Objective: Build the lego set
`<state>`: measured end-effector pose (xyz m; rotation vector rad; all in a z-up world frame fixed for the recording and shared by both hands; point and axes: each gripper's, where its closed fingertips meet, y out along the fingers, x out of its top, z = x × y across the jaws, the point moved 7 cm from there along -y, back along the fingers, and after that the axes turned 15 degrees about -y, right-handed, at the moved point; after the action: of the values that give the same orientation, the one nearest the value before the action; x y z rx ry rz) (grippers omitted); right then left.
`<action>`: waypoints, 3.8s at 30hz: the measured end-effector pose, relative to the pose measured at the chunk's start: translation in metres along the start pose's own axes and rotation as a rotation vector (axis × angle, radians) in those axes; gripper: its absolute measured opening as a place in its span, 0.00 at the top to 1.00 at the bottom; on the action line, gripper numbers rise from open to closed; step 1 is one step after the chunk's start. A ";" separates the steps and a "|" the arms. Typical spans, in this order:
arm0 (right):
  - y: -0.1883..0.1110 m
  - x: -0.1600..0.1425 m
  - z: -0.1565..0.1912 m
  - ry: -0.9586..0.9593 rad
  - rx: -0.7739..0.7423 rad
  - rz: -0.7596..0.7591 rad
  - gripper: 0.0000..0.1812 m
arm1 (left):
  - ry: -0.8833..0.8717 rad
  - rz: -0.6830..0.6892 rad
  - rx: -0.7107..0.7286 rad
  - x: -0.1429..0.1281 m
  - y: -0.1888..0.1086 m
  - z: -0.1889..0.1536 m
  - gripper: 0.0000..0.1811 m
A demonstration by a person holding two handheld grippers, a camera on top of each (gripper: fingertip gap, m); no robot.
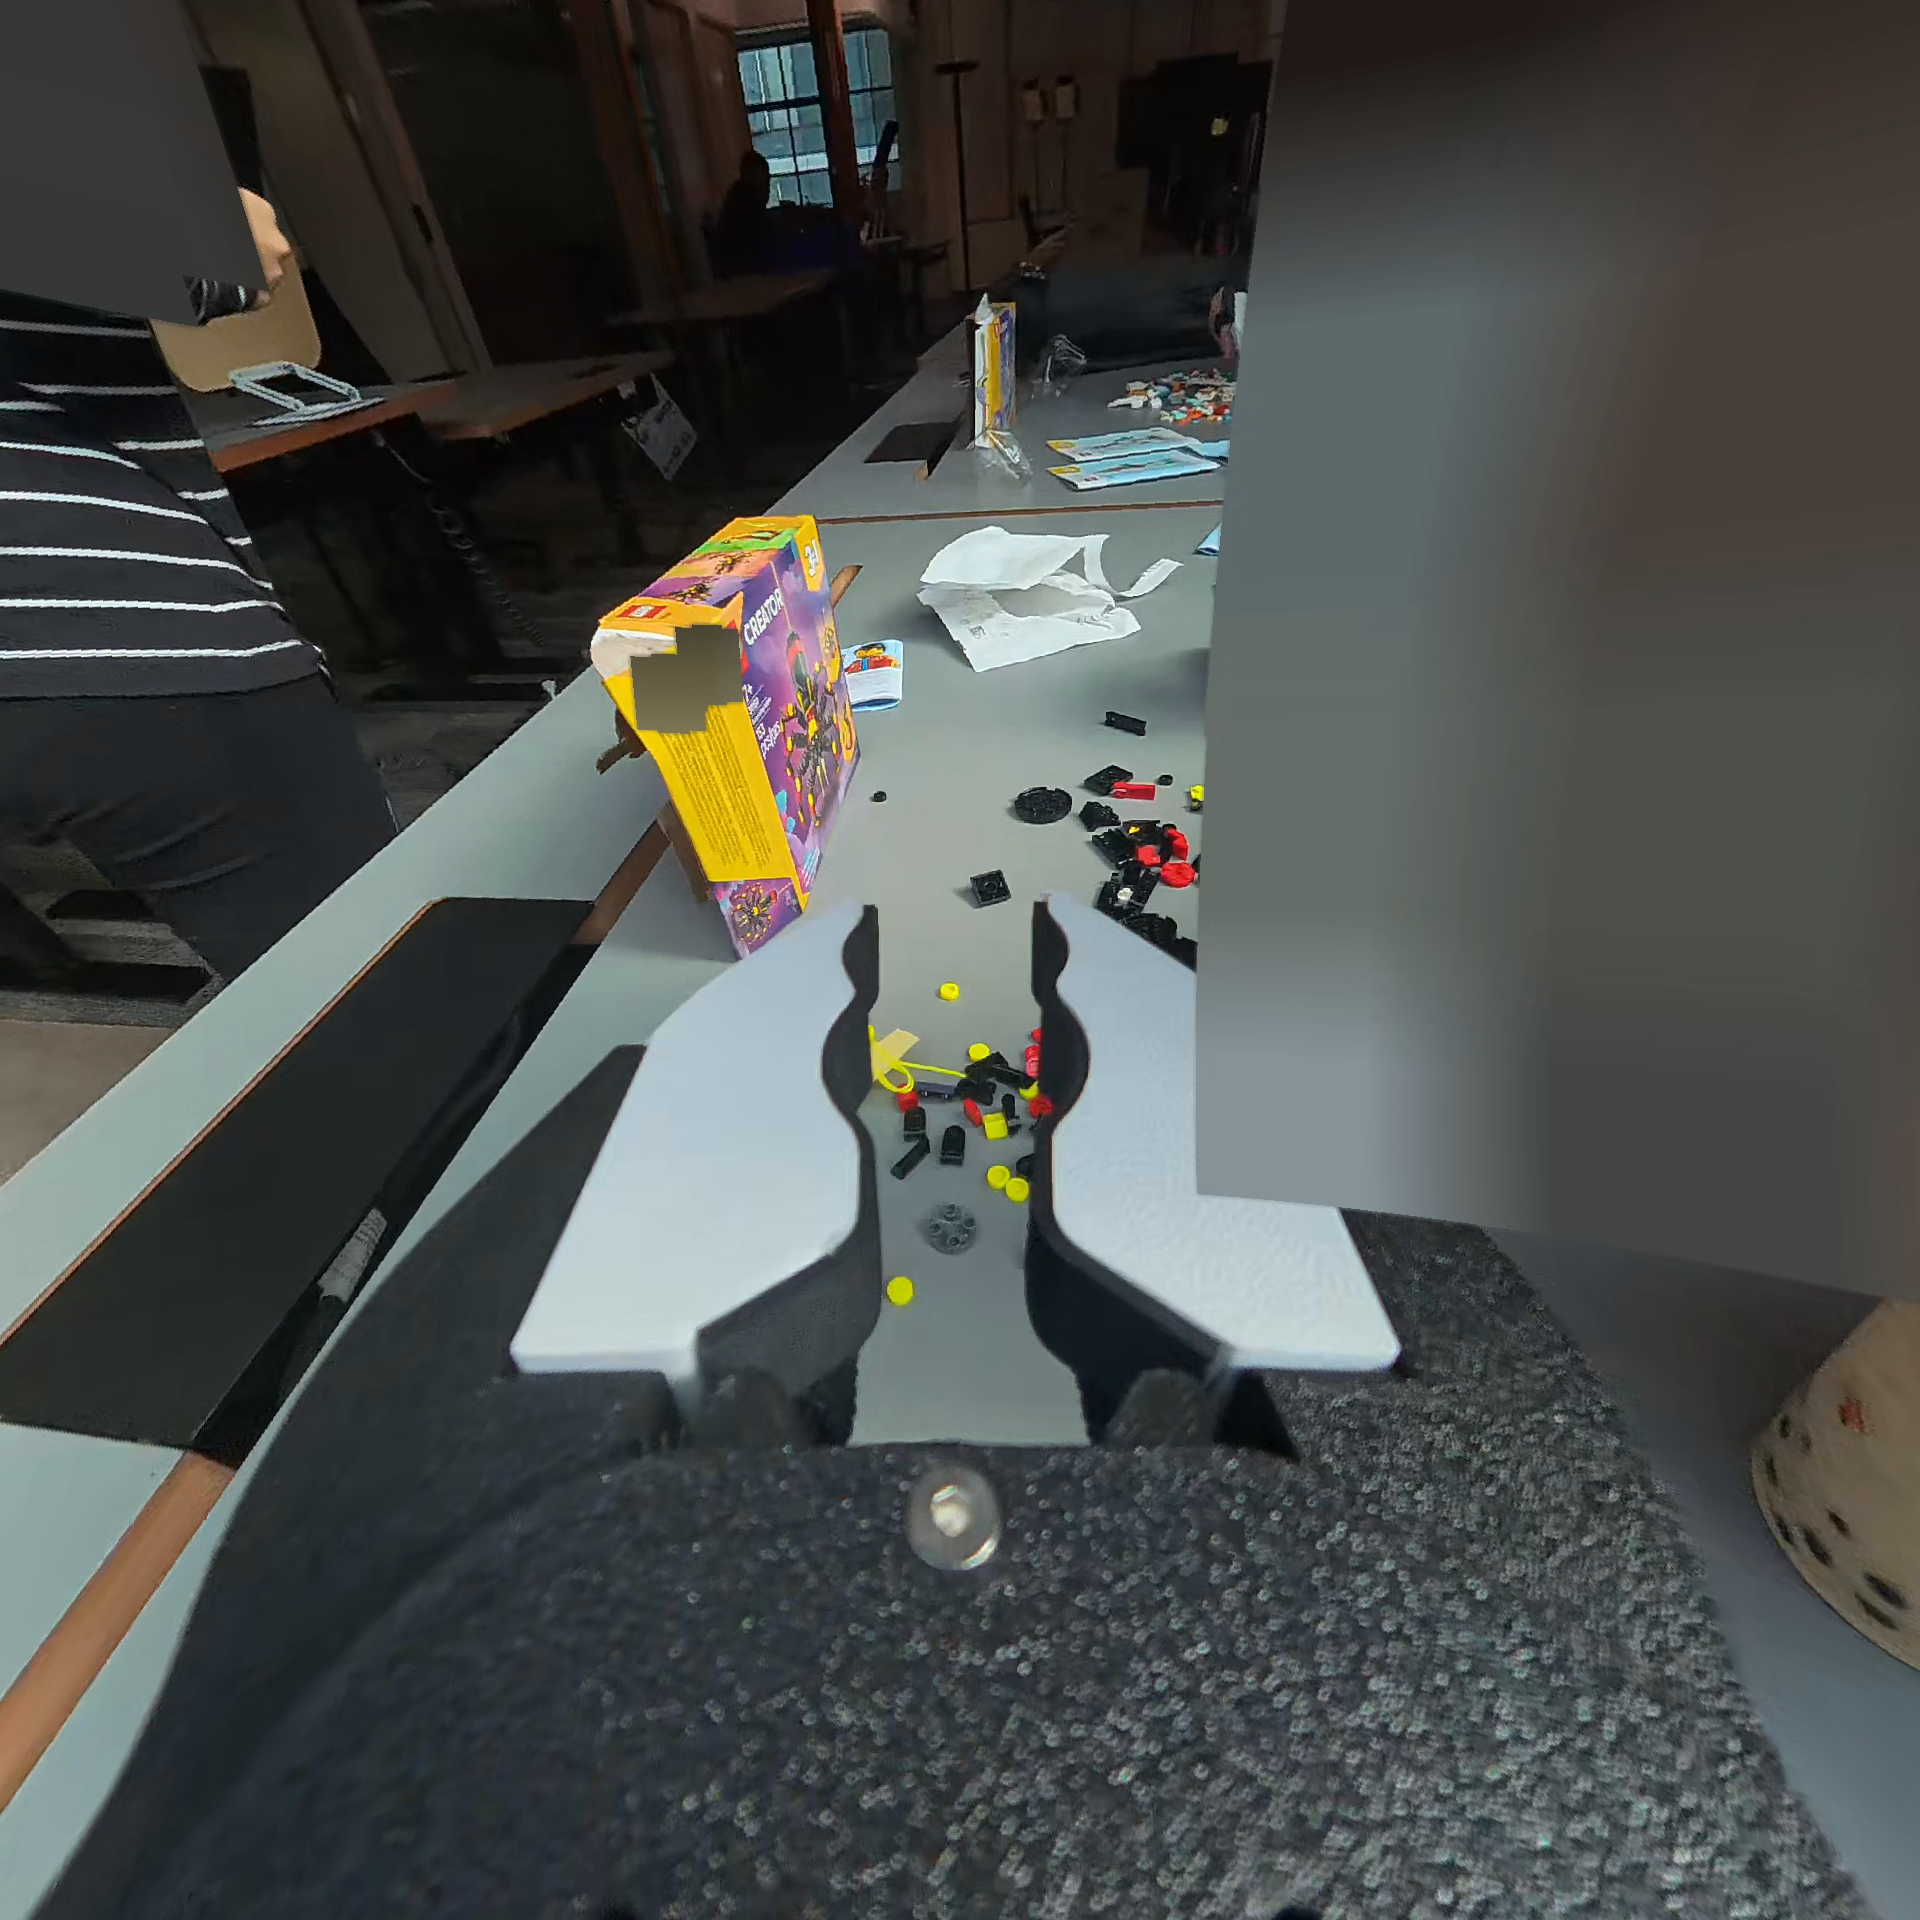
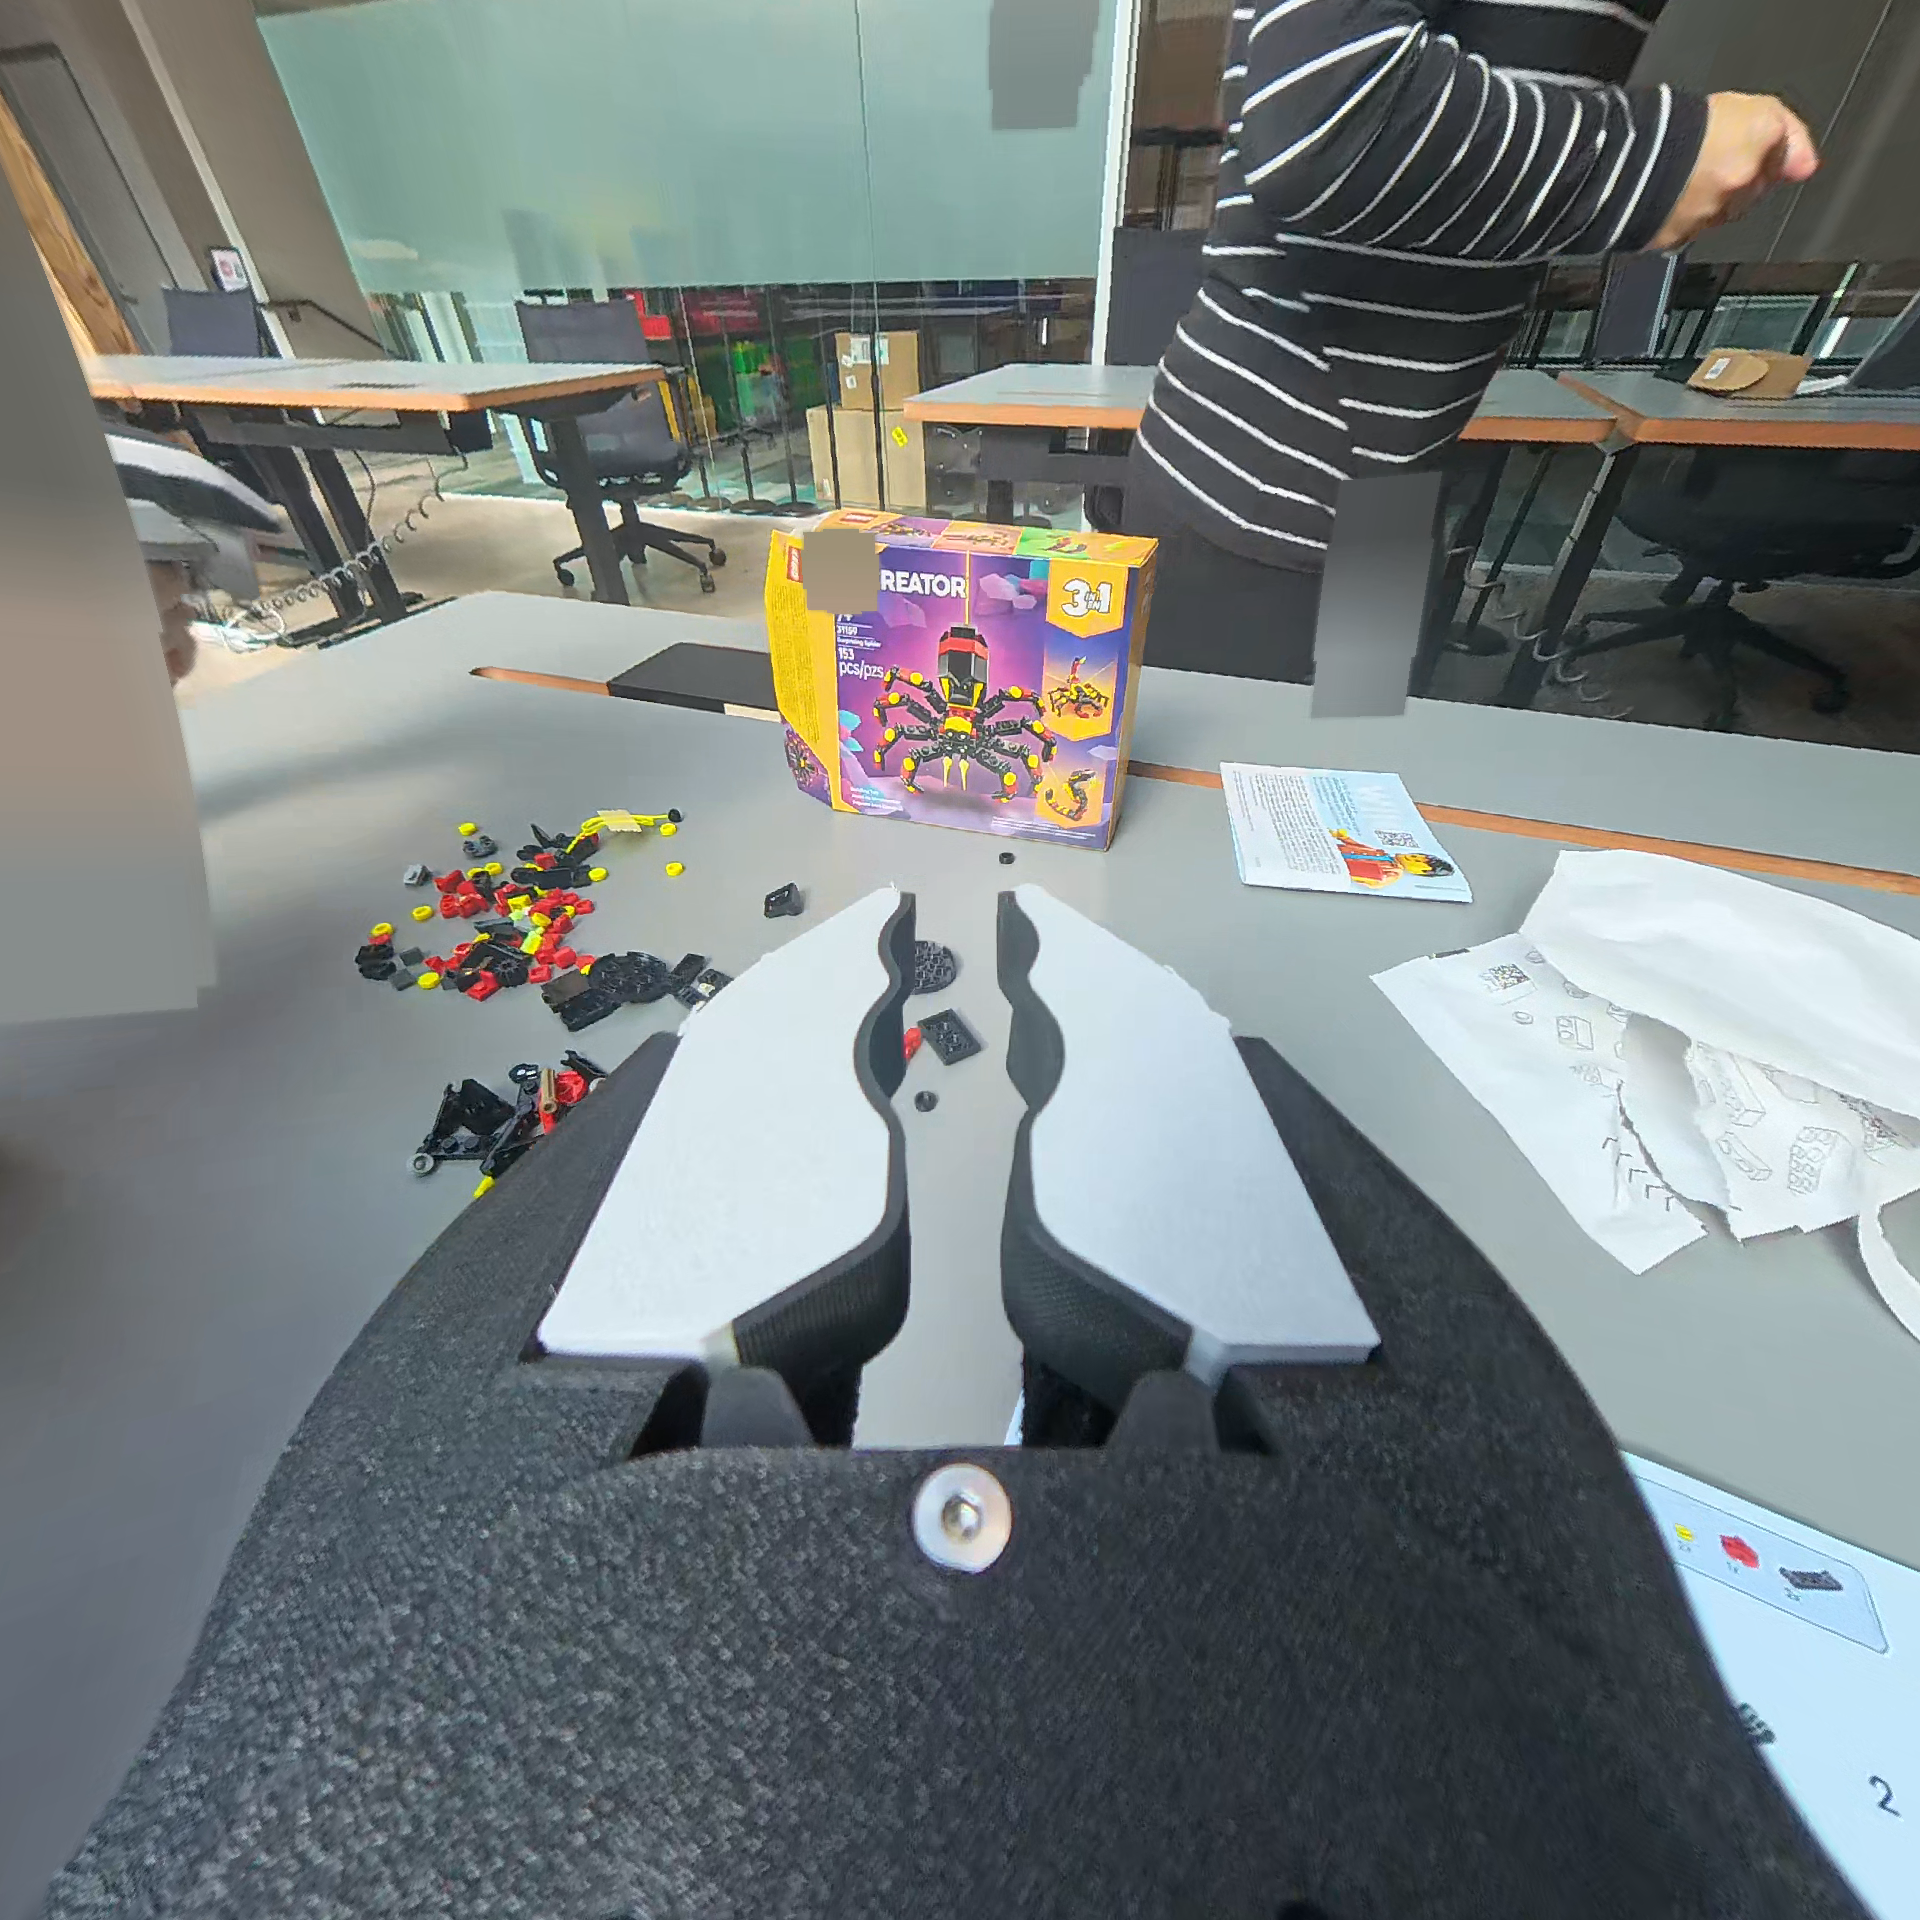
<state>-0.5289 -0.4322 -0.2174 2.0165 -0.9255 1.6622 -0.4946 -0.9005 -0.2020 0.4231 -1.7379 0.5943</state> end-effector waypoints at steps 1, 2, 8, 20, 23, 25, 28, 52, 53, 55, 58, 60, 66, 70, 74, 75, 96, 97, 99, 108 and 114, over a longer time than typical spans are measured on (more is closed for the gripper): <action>0.003 0.000 0.004 -0.003 0.010 0.025 0.92 | 0.007 0.002 -0.028 0.000 0.012 0.003 0.84; 0.007 0.001 0.009 -0.013 0.019 0.049 0.92 | 0.019 0.005 -0.047 0.000 0.022 0.007 0.84; 0.031 0.010 0.039 -0.056 0.082 0.083 0.92 | 0.063 0.003 -0.137 0.010 0.059 0.016 0.85; 0.095 -0.005 0.094 -0.068 0.361 0.280 0.91 | 0.109 0.044 -0.167 0.017 0.077 0.009 0.85; 0.099 -0.013 0.096 -0.143 0.384 0.390 0.91 | 0.127 0.128 -0.204 0.017 0.101 0.004 0.85; 0.095 -0.016 0.094 -0.162 0.391 0.448 0.91 | 0.130 0.156 -0.230 0.017 0.121 0.001 0.84; 0.085 -0.016 0.093 -0.128 0.404 0.462 0.91 | 0.103 0.189 -0.296 0.014 0.147 -0.008 0.84; 0.061 -0.031 0.088 -0.108 0.298 0.448 0.87 | 0.085 0.247 -0.317 -0.007 0.158 0.000 0.84; 0.063 -0.029 0.089 -0.108 0.302 0.439 0.88 | 0.083 0.248 -0.317 -0.007 0.157 0.000 0.84; 0.067 -0.027 0.090 -0.114 0.303 0.427 0.87 | 0.085 0.250 -0.312 -0.007 0.157 0.001 0.84; 0.072 -0.025 0.092 -0.121 0.314 0.416 0.87 | 0.084 0.252 -0.315 -0.008 0.158 0.001 0.84; 0.074 -0.024 0.093 -0.134 0.311 0.415 0.87 | 0.086 0.255 -0.315 -0.009 0.158 0.001 0.84; 0.077 -0.021 0.093 -0.129 0.307 0.399 0.87 | 0.060 0.241 -0.325 -0.007 0.157 0.003 0.84; 0.076 -0.018 0.096 -0.123 0.308 0.381 0.87 | 0.026 0.222 -0.332 -0.005 0.156 0.006 0.84; 0.076 -0.014 0.097 -0.123 0.309 0.368 0.87 | 0.014 0.218 -0.330 -0.005 0.155 0.008 0.84; 0.076 -0.014 0.098 -0.127 0.309 0.369 0.87 | 0.015 0.221 -0.331 -0.005 0.155 0.008 0.84; -0.015 -0.013 0.023 -0.053 0.015 0.387 0.88 | 0.038 0.235 -0.266 0.007 0.143 0.016 0.84; -0.024 -0.014 0.016 -0.054 -0.011 0.397 0.88 | 0.040 0.236 -0.264 0.007 0.143 0.015 0.84; -0.042 -0.016 0.004 -0.062 -0.060 0.424 0.88 | 0.041 0.242 -0.270 0.005 0.144 0.014 0.84; -0.082 -0.028 -0.033 -0.053 -0.085 0.445 0.89 | 0.045 0.265 -0.160 -0.009 0.113 0.009 0.84; -0.071 -0.027 -0.029 -0.030 0.040 0.399 0.89 | -0.043 0.233 -0.073 -0.011 0.090 0.015 0.84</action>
<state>-0.5040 -0.3555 -0.2274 1.9808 -1.3889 1.8633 -0.5548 -0.8371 -0.2306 0.1840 -1.8586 0.6894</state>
